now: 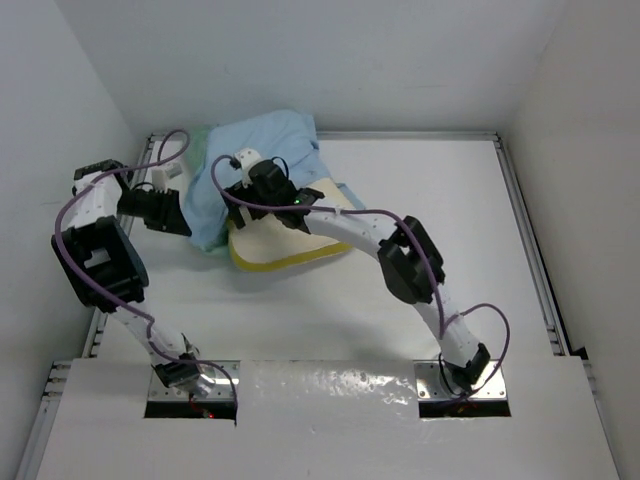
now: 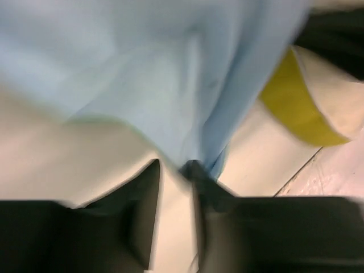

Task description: Put the pillow into the pillowcase

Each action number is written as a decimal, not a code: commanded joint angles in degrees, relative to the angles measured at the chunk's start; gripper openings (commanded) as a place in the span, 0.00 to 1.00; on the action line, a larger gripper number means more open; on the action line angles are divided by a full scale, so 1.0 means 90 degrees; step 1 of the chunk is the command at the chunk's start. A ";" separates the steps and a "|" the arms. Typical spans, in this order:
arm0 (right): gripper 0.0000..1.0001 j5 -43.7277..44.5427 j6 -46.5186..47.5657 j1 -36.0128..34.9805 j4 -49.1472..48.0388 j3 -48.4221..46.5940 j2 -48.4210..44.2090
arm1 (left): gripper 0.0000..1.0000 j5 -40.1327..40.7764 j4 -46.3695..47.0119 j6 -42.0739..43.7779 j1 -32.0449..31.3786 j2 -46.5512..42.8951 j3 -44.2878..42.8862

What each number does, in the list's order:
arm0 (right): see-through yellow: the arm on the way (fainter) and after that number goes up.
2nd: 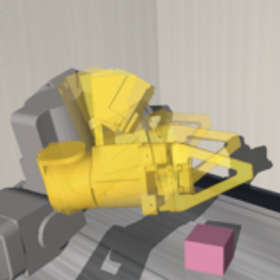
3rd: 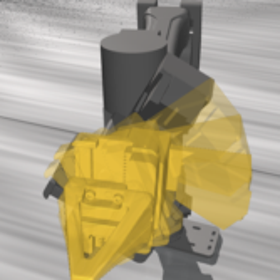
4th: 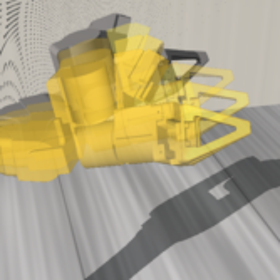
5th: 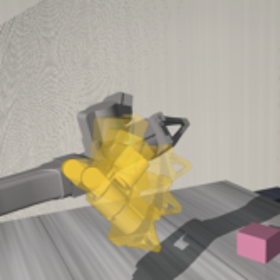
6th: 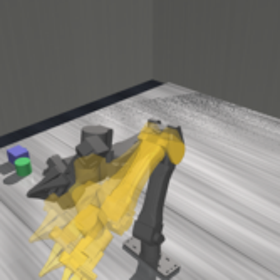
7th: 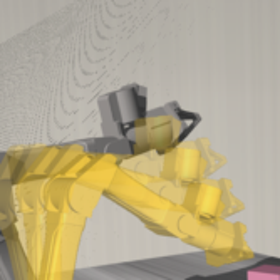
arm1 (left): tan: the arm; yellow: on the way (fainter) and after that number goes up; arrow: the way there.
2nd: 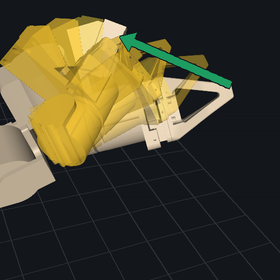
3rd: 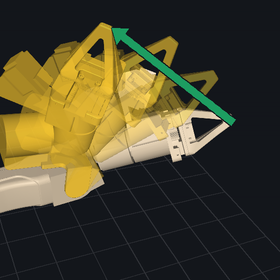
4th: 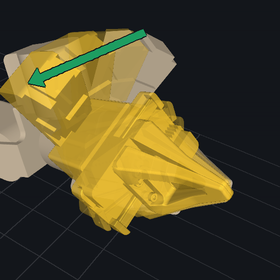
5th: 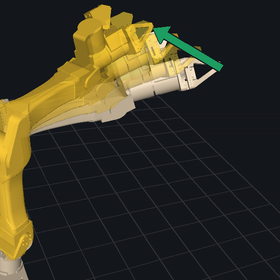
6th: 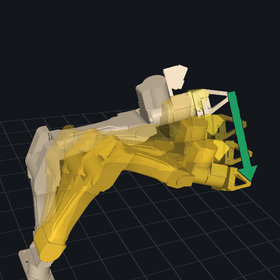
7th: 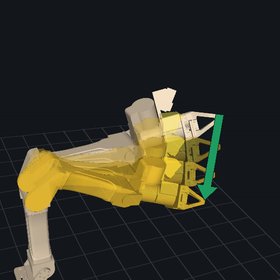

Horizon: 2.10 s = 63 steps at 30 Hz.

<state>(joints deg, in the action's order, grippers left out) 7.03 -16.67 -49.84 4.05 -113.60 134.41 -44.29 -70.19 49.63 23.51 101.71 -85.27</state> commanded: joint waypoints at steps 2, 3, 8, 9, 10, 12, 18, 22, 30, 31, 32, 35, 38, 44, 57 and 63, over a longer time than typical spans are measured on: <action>0.99 -0.1308 0.0835 -0.0038 0.0320 0.0513 -0.1778 | 0.36 0.0740 0.0053 -0.0396 0.0152 0.0485 -0.0222; 0.99 -0.1356 0.0981 0.0039 0.0505 0.0542 -0.2118 | 0.37 0.0829 0.0190 -0.0581 0.0152 0.0544 -0.0348; 0.72 -0.2340 0.0866 0.0859 0.1696 0.0367 -0.2483 | 0.33 0.1628 0.0680 -0.1363 0.0103 0.0934 -0.1003; 0.76 -0.2450 0.0885 0.1093 0.1862 0.0338 -0.2503 | 0.33 0.1669 0.0603 -0.1412 0.0093 0.1003 -0.1052; 0.66 -0.2431 0.0904 0.1211 0.2125 0.0347 -0.2532 | 0.34 0.1728 0.0399 -0.1383 0.0016 0.0984 -0.1004; 0.26 -0.2100 0.0624 0.1813 0.2138 0.0628 -0.2590 | 0.34 0.1854 0.0203 -0.0967 -0.0228 0.0645 -0.0558; 0.07 -0.2432 -0.1584 0.3973 0.1648 0.0351 -0.1285 | 0.39 0.2022 0.0532 0.0949 -0.1889 -0.1628 0.1094; 0.25 -0.1953 -0.1127 0.4093 0.1747 -0.0433 -0.0161 | 0.49 0.1748 0.0592 0.2315 -0.1947 -0.2208 0.1485; 0.45 -0.2352 -0.0902 0.4035 0.1239 0.0306 0.0593 | 0.63 0.2625 0.2192 0.1939 -0.3548 -0.2473 0.3135; 0.48 -0.2537 -0.0825 0.4005 0.1287 0.0424 0.0564 | 0.65 0.2897 0.2706 0.1715 -0.3801 -0.2425 0.3263; 0.49 -0.2626 -0.0747 0.3966 0.1297 0.0560 0.0515 | 0.66 0.2948 0.2847 0.1606 -0.3842 -0.2308 0.3351; 0.54 -0.2831 -0.0405 0.3762 0.0996 0.1419 0.0106 | 0.66 0.3503 0.3598 0.1274 -0.3852 -0.2122 0.3683; 0.58 -0.2278 -0.0034 0.3411 0.1140 0.1870 -0.0110 | 0.65 0.4198 0.4691 0.1069 -0.3852 -0.2044 0.4443; 0.66 -0.1475 -0.0462 0.3321 0.1249 0.2231 -0.0130 | 0.56 0.4872 0.6469 0.0707 -0.3969 -0.1499 0.5196; 0.00 -0.0927 -0.1058 0.3390 0.0810 0.3598 -0.0988 | 0.44 0.4092 0.4725 0.0822 -0.2300 -0.1857 0.4192; 0.00 -0.1679 -0.0951 0.3419 0.0399 0.4107 -0.1419 | 0.67 0.3652 0.5210 0.1673 -0.2309 -0.1888 0.4563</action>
<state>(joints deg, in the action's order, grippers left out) -6.52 -25.98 -19.59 5.17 -78.22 122.69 -8.08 -23.73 60.71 3.01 84.97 -45.39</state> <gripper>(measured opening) 0.002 0.663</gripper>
